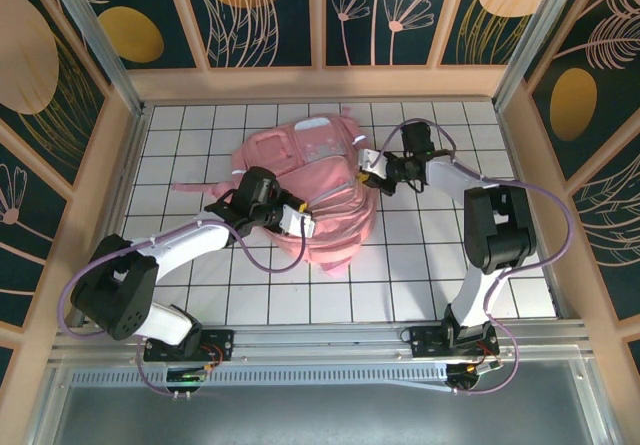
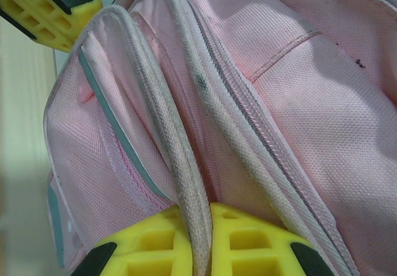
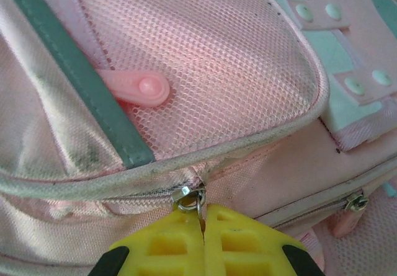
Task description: Pack books, pencil case, and school supplies into a backpack
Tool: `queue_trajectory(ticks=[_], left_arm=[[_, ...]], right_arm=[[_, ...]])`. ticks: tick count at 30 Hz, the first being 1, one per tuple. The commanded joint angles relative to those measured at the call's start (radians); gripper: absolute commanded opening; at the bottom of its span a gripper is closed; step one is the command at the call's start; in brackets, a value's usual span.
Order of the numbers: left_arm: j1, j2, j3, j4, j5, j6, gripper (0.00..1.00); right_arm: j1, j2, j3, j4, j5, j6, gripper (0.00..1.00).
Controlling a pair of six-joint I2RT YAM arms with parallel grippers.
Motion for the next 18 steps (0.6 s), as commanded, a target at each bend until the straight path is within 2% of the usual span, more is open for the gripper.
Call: queue_trajectory(ticks=[1, 2, 3, 6, 7, 8, 9, 10, 11, 12, 13, 15, 18], left_arm=[[-0.030, -0.033, -0.051, -0.195, 0.156, 0.081, 0.00], [-0.030, -0.032, -0.051, -0.192, 0.156, 0.078, 0.00], [-0.030, -0.030, -0.051, -0.184, 0.157, 0.061, 0.00], [-0.029, -0.040, -0.037, -0.110, 0.143, -0.091, 0.00], [-0.029, -0.048, -0.025, -0.107, 0.136, -0.135, 0.07], [-0.026, -0.063, -0.008, -0.113, 0.136, -0.173, 0.19], [-0.022, -0.083, 0.009, -0.125, 0.150, -0.207, 0.33], [-0.017, -0.103, 0.021, -0.133, 0.170, -0.235, 0.51], [-0.011, -0.130, 0.033, -0.132, 0.190, -0.274, 0.92], [-0.010, -0.162, 0.042, -0.127, 0.205, -0.312, 0.99], [-0.007, -0.193, 0.047, -0.111, 0.212, -0.357, 0.99], [0.013, -0.275, 0.035, -0.014, 0.199, -0.512, 0.99], [0.102, -0.377, -0.041, 0.196, 0.106, -0.797, 0.99]], right_arm=[[-0.056, 0.049, 0.086, 0.315, 0.220, 0.213, 0.00], [-0.051, 0.062, 0.102, 0.325, 0.231, 0.274, 0.00], [-0.041, 0.065, 0.101, 0.345, 0.234, 0.316, 0.05], [-0.035, 0.008, 0.014, 0.440, 0.174, 0.398, 0.26], [-0.040, -0.017, -0.016, 0.461, 0.158, 0.420, 0.31], [-0.051, -0.057, -0.050, 0.480, 0.142, 0.447, 0.33], [-0.063, -0.100, -0.088, 0.489, 0.115, 0.469, 0.42], [-0.077, -0.141, -0.119, 0.501, 0.106, 0.495, 0.45], [-0.093, -0.190, -0.160, 0.517, 0.107, 0.534, 0.93], [-0.111, -0.251, -0.207, 0.539, 0.114, 0.570, 0.99], [-0.126, -0.306, -0.251, 0.567, 0.127, 0.618, 0.99], [-0.165, -0.439, -0.368, 0.685, 0.228, 0.783, 0.99], [-0.193, -0.621, -0.539, 0.831, 0.501, 1.032, 0.99]])
